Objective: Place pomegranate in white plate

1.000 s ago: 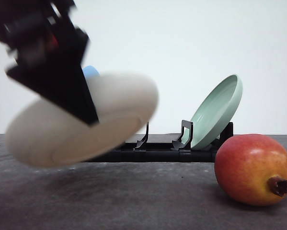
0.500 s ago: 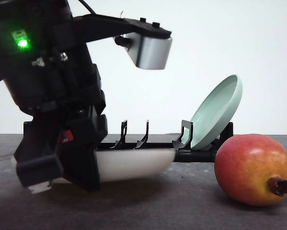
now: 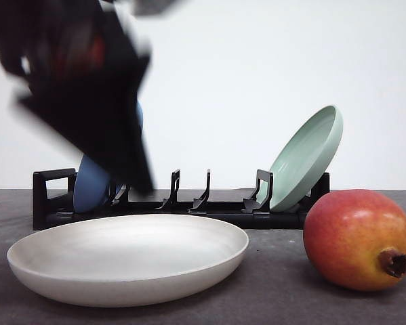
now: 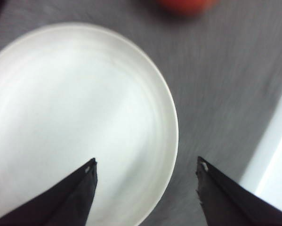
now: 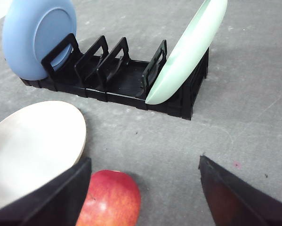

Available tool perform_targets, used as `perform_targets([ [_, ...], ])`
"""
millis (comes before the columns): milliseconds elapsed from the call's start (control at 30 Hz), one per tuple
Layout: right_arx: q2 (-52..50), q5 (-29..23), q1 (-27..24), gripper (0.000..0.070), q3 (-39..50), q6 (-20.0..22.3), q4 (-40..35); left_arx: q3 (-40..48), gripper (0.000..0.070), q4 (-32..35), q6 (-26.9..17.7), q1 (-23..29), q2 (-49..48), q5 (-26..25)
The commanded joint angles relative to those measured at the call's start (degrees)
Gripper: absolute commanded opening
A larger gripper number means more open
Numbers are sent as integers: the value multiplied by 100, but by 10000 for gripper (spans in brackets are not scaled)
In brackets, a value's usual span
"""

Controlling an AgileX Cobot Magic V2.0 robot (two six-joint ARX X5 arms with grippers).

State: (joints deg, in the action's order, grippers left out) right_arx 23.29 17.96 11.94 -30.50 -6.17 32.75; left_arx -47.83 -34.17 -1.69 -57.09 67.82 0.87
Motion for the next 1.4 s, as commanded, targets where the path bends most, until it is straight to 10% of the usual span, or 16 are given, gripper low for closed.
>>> perform_targets([
  [0, 17, 11, 22, 460, -79, 20, -57, -98, 401, 14, 668, 301, -219, -295],
  [567, 22, 43, 22, 460, -79, 11, -44, 722, 394, 255, 611, 3908, -2921, -561],
  [1067, 1193, 745, 293, 460, -394, -1253, 558, 1211, 394, 291, 864, 4283, -3710, -666],
  [1367, 2754, -132, 1236, 468, -973, -1247, 712, 1211, 394, 290, 863, 4283, -3710, -628],
])
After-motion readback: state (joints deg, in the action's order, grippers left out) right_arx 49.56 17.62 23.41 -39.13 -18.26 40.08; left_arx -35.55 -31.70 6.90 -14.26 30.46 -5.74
